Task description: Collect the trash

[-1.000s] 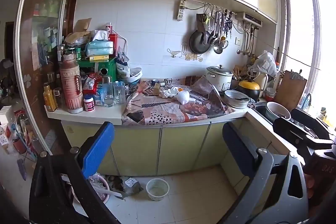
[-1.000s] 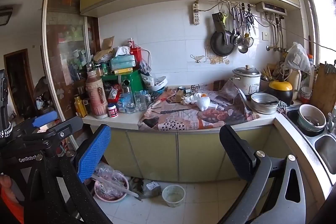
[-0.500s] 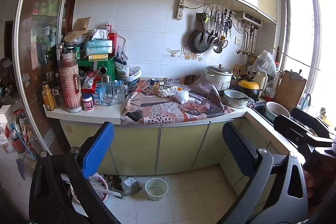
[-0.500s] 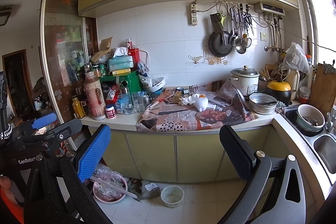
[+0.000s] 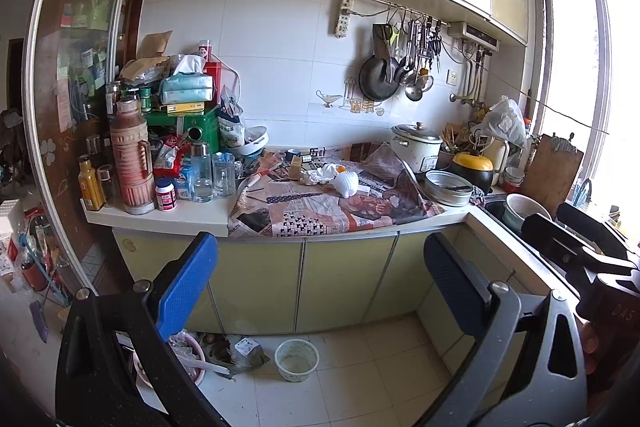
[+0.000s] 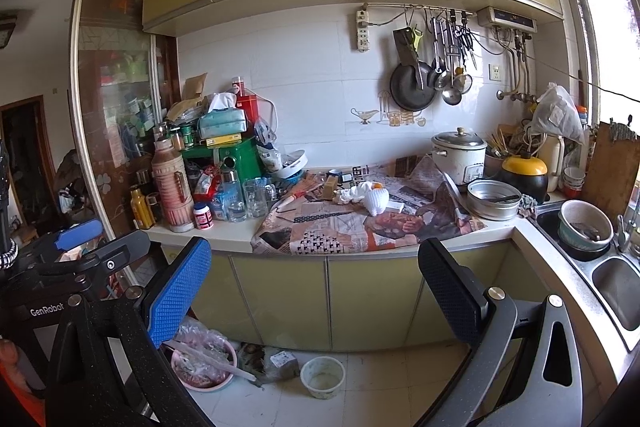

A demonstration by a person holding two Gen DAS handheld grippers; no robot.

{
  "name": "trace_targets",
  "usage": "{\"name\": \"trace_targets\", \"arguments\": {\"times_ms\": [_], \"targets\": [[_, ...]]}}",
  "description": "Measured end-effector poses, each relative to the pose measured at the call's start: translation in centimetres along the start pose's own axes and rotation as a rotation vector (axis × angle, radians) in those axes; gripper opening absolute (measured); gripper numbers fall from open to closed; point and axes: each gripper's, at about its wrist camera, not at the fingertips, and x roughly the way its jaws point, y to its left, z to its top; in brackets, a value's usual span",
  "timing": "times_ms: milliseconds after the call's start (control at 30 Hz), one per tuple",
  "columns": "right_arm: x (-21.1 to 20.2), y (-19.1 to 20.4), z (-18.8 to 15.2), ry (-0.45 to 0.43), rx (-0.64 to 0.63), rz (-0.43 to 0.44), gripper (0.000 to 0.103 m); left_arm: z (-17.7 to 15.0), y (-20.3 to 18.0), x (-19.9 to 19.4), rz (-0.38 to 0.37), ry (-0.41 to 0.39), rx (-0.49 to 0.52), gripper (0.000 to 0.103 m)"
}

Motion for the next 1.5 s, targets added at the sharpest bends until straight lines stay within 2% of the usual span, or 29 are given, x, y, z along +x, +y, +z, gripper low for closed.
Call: {"name": "trace_targets", "arguments": {"times_ms": [1200,1500], "targets": [[0.1,0.6,0.0,-0.001,-0.008,-0.005,0.103,0.1,0.5,0.6,-0.007,-0.001,0.005,0.103],[1.8,0.7,0.4,0.008,0.001,-0.024,0.103,0.9,0.8,2.0,-0.004,0.004,-0.011,0.103]]}}
